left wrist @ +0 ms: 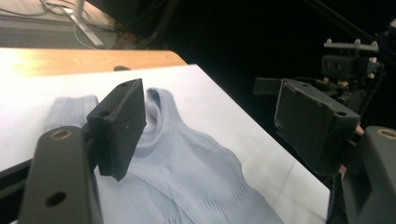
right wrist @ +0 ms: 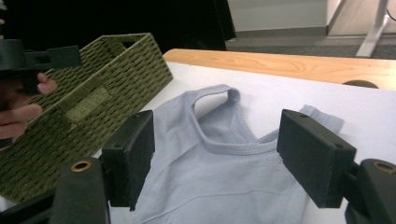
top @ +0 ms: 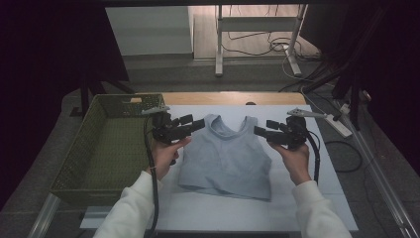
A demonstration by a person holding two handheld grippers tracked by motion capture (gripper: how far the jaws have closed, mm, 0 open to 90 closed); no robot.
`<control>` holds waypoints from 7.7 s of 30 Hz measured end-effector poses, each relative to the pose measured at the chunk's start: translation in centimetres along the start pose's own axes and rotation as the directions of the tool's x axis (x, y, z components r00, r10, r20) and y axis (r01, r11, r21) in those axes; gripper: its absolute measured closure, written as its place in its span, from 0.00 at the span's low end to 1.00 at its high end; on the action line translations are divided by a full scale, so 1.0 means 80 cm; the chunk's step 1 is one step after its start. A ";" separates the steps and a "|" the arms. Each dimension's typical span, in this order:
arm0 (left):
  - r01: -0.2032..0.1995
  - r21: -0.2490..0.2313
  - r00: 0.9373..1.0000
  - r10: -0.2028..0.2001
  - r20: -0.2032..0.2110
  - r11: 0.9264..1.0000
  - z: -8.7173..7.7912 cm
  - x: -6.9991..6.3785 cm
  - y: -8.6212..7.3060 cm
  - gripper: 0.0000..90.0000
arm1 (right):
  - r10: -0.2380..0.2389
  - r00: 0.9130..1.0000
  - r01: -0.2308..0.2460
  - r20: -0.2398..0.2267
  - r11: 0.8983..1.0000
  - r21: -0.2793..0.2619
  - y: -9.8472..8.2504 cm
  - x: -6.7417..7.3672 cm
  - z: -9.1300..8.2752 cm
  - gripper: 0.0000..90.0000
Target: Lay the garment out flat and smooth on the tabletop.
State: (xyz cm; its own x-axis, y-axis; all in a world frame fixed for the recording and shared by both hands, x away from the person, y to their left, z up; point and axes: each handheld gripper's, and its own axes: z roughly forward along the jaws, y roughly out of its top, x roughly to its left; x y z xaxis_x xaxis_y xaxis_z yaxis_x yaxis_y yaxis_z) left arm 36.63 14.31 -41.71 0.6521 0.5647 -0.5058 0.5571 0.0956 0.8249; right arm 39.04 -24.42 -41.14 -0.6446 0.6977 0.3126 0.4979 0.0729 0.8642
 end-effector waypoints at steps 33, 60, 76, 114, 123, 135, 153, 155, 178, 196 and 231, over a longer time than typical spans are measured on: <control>-0.117 0.116 0.993 0.116 0.009 0.986 -0.030 -0.022 -0.062 0.31 | -0.117 0.992 0.118 -0.045 0.993 0.022 -0.073 0.041 -0.028 0.32; -0.130 0.137 0.991 0.126 0.036 0.982 -0.033 -0.032 -0.076 0.30 | -0.226 0.974 0.227 -0.029 0.954 0.195 -0.143 0.064 -0.049 0.32; -0.122 0.132 0.992 0.117 0.044 0.984 -0.036 -0.033 -0.079 0.30 | -0.261 0.965 0.247 0.015 0.926 0.285 -0.171 0.061 -0.071 0.32; -0.108 0.120 0.993 0.102 0.057 0.987 -0.034 -0.036 -0.080 0.30 | -0.306 0.949 0.247 0.072 0.869 0.429 -0.176 0.037 -0.022 0.63; -0.106 0.124 0.993 0.100 0.056 0.987 -0.034 -0.036 -0.081 0.30 | -0.326 0.944 0.275 0.040 0.851 0.448 -0.171 0.042 -0.020 0.89; -0.104 0.135 0.994 0.097 0.054 0.985 -0.031 -0.036 -0.083 0.31 | -0.317 0.948 0.267 0.042 0.858 0.438 -0.165 0.037 -0.034 0.91; -0.098 0.141 0.995 0.092 0.046 0.985 -0.030 -0.035 -0.084 0.30 | -0.281 0.958 0.231 0.058 0.874 0.428 -0.170 0.030 -0.066 0.91; -0.096 0.143 0.995 0.090 0.043 0.985 -0.030 -0.035 -0.085 0.30 | -0.282 0.958 0.230 0.058 0.872 0.431 -0.171 0.031 -0.072 0.91; -0.101 0.162 0.995 0.096 0.039 0.982 -0.024 -0.037 -0.089 0.30 | -0.264 0.955 0.175 0.139 0.873 0.454 -0.189 0.024 -0.133 0.91; -0.102 0.168 0.995 0.098 0.034 0.981 -0.022 -0.036 -0.090 0.30 | -0.266 0.943 0.195 0.200 0.929 0.315 -0.164 0.035 -0.138 0.53; -0.117 0.197 0.993 0.114 0.027 0.973 -0.018 -0.033 -0.096 0.30 | -0.283 0.958 0.257 0.046 0.919 0.298 -0.109 0.067 0.063 0.44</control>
State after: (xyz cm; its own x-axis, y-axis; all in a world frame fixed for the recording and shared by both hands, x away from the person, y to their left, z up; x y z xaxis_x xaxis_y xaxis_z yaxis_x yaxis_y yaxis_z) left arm 29.91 13.30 -46.36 0.7251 0.5494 -0.4151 0.5672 -0.1347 0.8125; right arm 34.18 -17.76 -48.99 -0.7319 0.6805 0.0365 0.4647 0.4592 0.7571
